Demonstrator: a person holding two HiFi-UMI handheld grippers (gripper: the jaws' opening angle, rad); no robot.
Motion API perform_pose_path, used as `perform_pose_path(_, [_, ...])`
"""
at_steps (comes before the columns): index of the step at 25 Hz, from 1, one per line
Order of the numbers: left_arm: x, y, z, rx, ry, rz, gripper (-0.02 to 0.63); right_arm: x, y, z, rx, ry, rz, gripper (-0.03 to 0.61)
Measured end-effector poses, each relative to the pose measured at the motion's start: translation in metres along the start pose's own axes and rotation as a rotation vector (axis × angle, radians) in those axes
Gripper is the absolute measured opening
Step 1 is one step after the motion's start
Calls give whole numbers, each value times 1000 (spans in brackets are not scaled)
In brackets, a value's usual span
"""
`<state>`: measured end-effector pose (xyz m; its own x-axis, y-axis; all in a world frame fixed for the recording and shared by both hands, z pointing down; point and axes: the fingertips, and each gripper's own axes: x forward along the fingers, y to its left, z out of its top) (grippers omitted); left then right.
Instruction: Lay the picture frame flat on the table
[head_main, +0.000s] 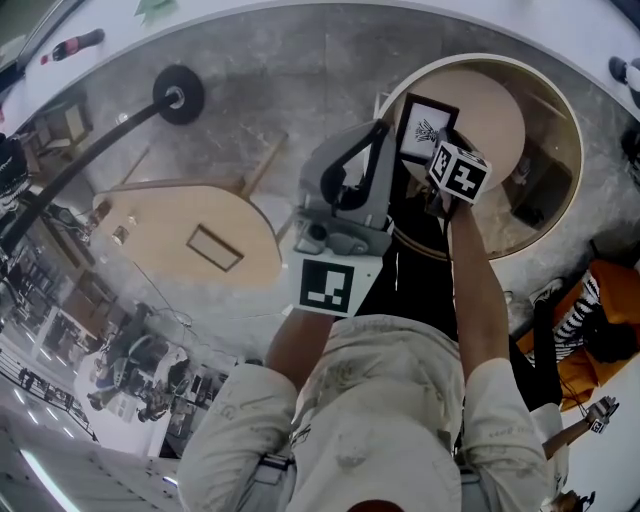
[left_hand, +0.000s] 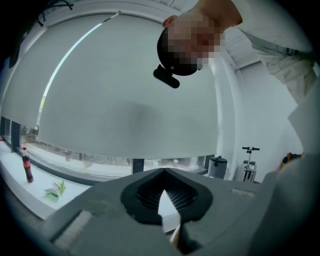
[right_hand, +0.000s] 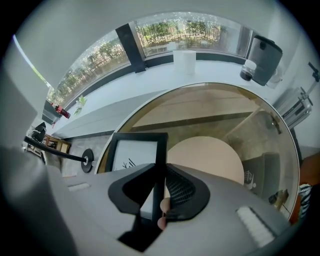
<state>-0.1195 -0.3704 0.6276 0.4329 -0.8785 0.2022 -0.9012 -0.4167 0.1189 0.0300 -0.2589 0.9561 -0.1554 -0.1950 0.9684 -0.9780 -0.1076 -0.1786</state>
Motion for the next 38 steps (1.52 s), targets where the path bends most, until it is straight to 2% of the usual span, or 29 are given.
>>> perform_pose_path(8, [2,-6,-9,-10,6,-9,3,3,0,0,46,4,55,78])
perform_pose_path(14, [0,-11,-3,-11,-1,-24,3,1,-1,-3,68,10,51,91])
perform_pose_path(19, [-2,-12,0,-6,0,-23,3,-2,7,-13,65,45,86,114])
perform_pose_path(25, [-8,-19,5,6,1,-27,3,-10,7,-29,75,52,87,120])
perform_pose_path(38, [-27,-47,41,33,-40,-31,3,-54,7,-31,43,8,105,124])
